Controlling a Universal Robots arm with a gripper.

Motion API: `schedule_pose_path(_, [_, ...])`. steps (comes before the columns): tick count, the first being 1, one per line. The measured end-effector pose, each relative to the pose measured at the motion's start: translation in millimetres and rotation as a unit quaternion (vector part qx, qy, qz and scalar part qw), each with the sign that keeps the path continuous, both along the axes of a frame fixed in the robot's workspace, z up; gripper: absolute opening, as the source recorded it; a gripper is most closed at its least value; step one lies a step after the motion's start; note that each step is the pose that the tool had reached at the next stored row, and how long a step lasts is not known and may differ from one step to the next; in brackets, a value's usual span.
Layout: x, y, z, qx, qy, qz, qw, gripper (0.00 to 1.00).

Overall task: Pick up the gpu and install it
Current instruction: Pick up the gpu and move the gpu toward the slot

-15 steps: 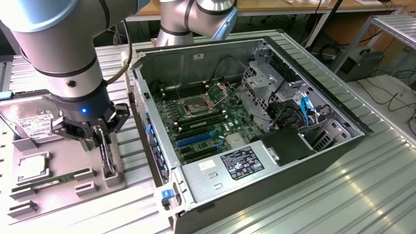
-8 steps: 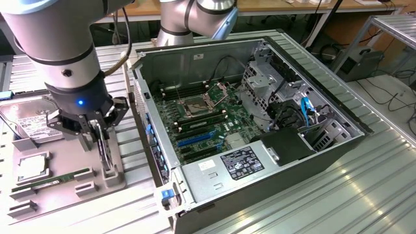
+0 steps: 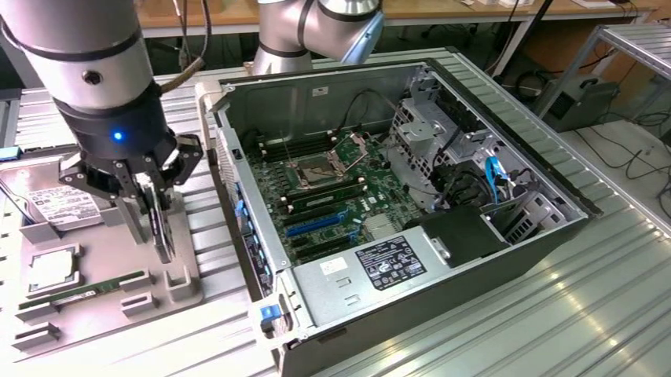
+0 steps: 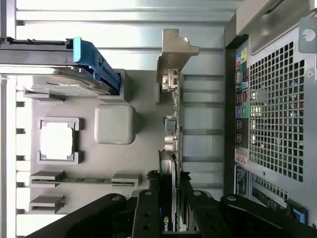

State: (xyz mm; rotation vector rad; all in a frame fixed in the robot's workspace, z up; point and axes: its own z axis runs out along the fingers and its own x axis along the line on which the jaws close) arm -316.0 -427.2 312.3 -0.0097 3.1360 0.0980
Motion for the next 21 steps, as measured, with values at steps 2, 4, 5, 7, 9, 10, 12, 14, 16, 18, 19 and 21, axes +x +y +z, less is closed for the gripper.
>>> schedule_pose_path(2, [0.4, 0.0, 9.2, -0.0001, 0.0011, 0.0, 1.0, 0.26])
schedule_pose_path(4, [1.2, 0.0, 19.2, 0.0, 0.0025, 0.0, 1.0, 0.26])
schedule_pose_path(5, [2.0, 0.0, 27.0, 0.0, 0.0038, 0.0, 1.0, 0.26])
schedule_pose_path(7, [4.1, 0.0, 38.7, 0.0, 0.0065, 0.0, 1.0, 0.26])
schedule_pose_path(9, [6.4, 0.0, 48.3, 0.0, 0.0091, 0.0, 1.0, 0.26])
schedule_pose_path(10, [7.8, -0.1, 52.9, -0.0001, 0.0103, 0.0, 0.9999, 0.26])
schedule_pose_path(12, [13.1, -0.3, 68.1, 0.0, 0.0146, 0.001, 0.9999, 0.26])
schedule_pose_path(14, [17.2, -0.6, 78.7, 0.0, 0.0178, 0.001, 0.9998, 0.26])
schedule_pose_path(16, [23.0, -0.9, 92.3, 0.0, 0.0221, 0.001, 0.9998, 0.26])
schedule_pose_path(18, [27.5, -1.2, 101.8, -0.0001, 0.0253, 0.002, 0.9997, 0.26])
schedule_pose_path(19, [30.0, -1.3, 106.7, 0.0, 0.0271, 0.002, 0.9996, 0.26])
schedule_pose_path(21, [35.8, -1.6, 117.0, -0.0001, 0.031, 0.002, 0.9995, 0.26])
